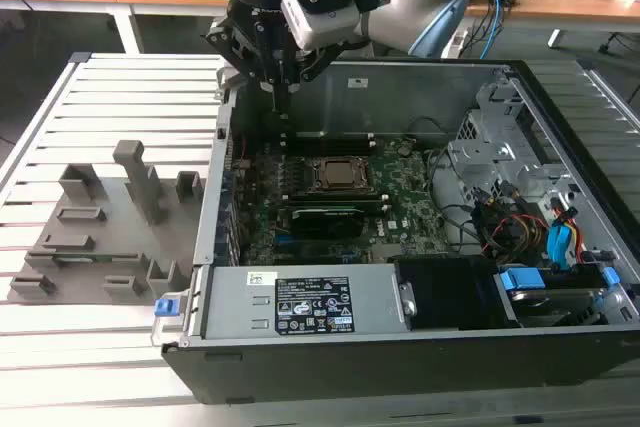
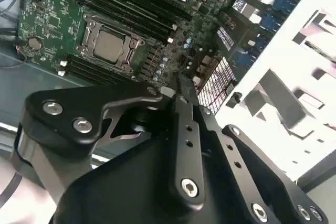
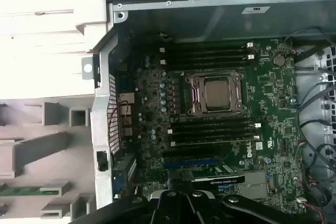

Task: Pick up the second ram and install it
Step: 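Reach for the second ram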

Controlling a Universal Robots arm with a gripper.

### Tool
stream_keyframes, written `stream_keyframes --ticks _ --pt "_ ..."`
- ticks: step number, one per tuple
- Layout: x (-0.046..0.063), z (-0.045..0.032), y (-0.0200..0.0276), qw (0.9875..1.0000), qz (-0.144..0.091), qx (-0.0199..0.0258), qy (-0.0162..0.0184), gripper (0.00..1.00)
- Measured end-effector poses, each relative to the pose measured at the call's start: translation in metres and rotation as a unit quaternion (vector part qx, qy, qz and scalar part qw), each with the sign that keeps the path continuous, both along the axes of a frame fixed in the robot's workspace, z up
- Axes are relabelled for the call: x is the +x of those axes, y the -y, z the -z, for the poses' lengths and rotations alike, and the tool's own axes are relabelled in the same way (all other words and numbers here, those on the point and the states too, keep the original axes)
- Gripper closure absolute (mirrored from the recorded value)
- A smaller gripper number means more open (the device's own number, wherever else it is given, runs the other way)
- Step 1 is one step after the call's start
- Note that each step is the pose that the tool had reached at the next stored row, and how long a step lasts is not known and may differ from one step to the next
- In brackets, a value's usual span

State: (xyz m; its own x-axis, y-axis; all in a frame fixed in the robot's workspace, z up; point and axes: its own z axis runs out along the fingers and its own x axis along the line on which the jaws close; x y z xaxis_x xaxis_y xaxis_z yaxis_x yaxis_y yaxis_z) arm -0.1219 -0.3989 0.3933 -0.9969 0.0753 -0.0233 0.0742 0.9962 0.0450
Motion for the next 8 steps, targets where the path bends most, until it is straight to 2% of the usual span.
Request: stream_keyframes --ticks 1,2,3,8 --pt "-0.006 0.0 0.0 1.0 0.0 0.0 0.0 0.89" --pt "-0.026 0.0001 0.0 1.0 0.0 0.0 0.0001 0.89" --pt "-0.035 0.0 0.0 1.0 0.0 0.0 0.0 0.89" --pt "-0.064 0.0003 0.0 1.0 0.0 0.0 0.0001 0.89"
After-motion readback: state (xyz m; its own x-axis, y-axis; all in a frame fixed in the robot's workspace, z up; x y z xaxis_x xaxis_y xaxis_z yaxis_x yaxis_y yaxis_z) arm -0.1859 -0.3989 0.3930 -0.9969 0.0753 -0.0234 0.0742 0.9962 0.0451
